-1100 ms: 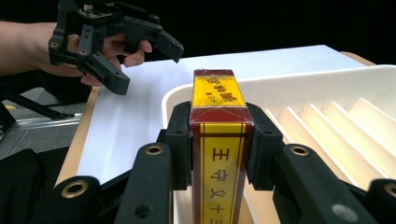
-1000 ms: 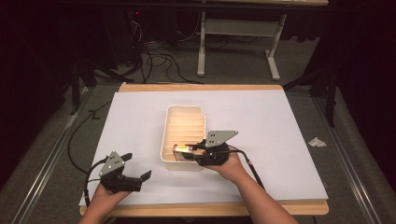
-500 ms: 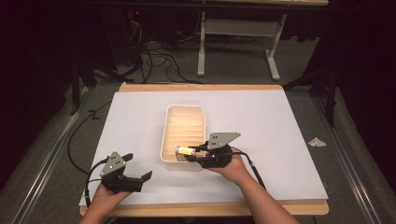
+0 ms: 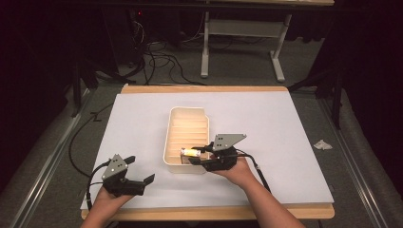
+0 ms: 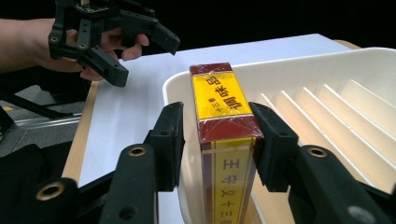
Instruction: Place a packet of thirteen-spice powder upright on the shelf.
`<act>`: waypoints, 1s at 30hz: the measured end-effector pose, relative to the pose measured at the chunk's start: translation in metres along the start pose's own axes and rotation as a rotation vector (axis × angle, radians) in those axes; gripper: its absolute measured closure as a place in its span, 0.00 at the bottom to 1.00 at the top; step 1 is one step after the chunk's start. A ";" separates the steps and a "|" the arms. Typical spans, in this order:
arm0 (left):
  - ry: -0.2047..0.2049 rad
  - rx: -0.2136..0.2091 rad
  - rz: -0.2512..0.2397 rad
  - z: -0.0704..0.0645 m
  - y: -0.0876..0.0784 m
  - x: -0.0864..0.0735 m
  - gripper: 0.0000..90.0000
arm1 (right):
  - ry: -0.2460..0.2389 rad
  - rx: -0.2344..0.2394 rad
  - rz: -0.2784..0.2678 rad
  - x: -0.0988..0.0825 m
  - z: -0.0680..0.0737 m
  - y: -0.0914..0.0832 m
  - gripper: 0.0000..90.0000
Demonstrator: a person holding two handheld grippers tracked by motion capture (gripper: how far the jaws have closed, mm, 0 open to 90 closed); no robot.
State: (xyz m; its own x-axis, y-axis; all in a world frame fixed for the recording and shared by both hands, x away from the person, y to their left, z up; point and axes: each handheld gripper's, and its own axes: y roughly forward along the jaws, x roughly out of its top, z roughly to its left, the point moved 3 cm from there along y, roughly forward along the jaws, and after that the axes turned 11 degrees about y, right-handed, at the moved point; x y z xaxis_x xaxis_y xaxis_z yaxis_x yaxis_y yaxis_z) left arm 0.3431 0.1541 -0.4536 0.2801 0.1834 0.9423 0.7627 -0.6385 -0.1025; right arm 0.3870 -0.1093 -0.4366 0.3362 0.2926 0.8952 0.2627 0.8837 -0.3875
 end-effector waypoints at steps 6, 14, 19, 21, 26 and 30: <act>-0.001 0.000 0.002 -0.001 0.001 0.000 0.01 | 0.011 -0.006 -0.012 0.001 -0.001 -0.001 0.56; -0.002 0.001 0.001 0.000 0.001 0.000 0.01 | 0.028 -0.019 -0.030 0.005 0.000 0.000 0.46; 0.001 0.000 0.004 0.000 0.001 0.000 0.01 | 0.019 -0.044 -0.057 0.010 0.003 -0.002 0.35; 0.001 0.000 0.004 0.000 0.001 -0.001 0.01 | 0.021 -0.049 -0.063 0.011 0.004 -0.003 0.33; 0.002 0.003 0.001 0.000 0.001 0.000 0.01 | 0.010 -0.075 -0.090 0.017 0.006 -0.007 0.28; 0.003 0.010 -0.007 0.001 0.000 0.001 0.01 | 0.015 -0.112 -0.115 0.022 0.005 -0.015 0.26</act>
State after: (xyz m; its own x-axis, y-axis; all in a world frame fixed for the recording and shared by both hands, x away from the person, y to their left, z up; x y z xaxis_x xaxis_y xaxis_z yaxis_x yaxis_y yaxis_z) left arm 0.3445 0.1549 -0.4531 0.2730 0.1857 0.9439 0.7706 -0.6295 -0.0990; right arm 0.3859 -0.1144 -0.4095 0.3117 0.1855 0.9319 0.3995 0.8643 -0.3056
